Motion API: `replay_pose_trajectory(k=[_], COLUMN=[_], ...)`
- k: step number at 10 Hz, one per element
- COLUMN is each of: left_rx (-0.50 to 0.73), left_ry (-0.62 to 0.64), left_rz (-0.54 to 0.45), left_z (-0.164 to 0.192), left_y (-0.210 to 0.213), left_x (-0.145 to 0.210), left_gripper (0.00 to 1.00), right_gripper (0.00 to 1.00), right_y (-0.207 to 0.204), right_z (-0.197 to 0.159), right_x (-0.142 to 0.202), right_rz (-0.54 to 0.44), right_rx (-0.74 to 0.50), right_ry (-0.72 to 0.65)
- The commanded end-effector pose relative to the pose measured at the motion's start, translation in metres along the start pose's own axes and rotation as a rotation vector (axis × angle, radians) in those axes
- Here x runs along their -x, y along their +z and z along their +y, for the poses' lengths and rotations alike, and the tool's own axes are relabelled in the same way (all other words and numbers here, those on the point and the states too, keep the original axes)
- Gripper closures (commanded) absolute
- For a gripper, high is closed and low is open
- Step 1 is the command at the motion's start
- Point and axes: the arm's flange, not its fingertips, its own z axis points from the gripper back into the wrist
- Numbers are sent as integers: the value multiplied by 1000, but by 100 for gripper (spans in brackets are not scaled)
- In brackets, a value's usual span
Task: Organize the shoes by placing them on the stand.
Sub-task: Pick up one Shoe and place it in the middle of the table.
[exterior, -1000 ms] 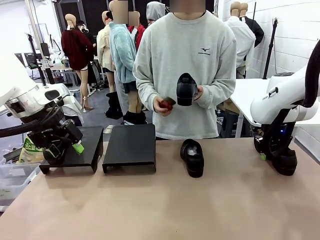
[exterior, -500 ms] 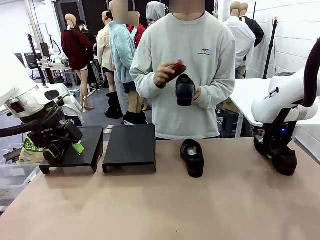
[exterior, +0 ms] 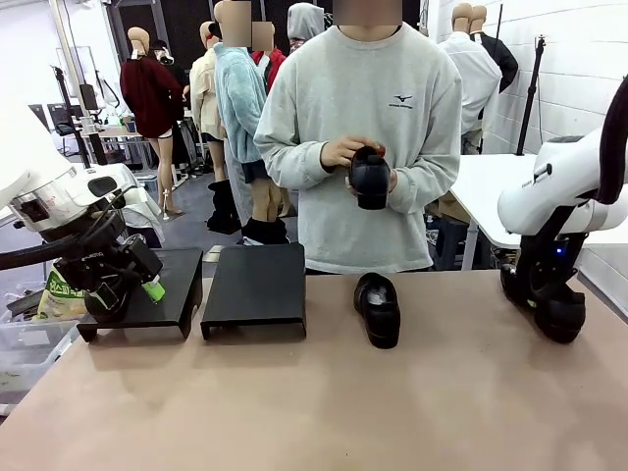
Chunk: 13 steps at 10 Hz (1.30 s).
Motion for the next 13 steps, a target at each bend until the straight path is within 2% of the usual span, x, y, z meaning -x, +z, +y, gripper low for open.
replay_pose_trajectory(k=[1,2,4,5,6,11,13], left_rx=[-14,-14,-14,-14,-14,-14,-14], left_ry=[-7,-7,-7,-7,-7,-7,-7], left_rz=[1,1,1,1,1,1,1], left_z=[1,1,1,1,1,1,1], left_y=[0,0,0,0,0,0,0], left_x=[-1,-1,-1,-1,-1,-1,-1], left_gripper=[0,0,0,0,0,0,0], right_gripper=[100,100,100,100,100,100,100], right_y=[62,94,122,133,121,116,132], right_z=[23,41,59,68,50,52,127], right_x=[26,52,90,111,68,76,112], right_rz=[-47,-91,-14,-2,-49,-27,-41], right_rx=[-33,-42,-49,-67,-38,-47,92], right_ry=[-107,-115,-175,-146,-136,-152,-90])
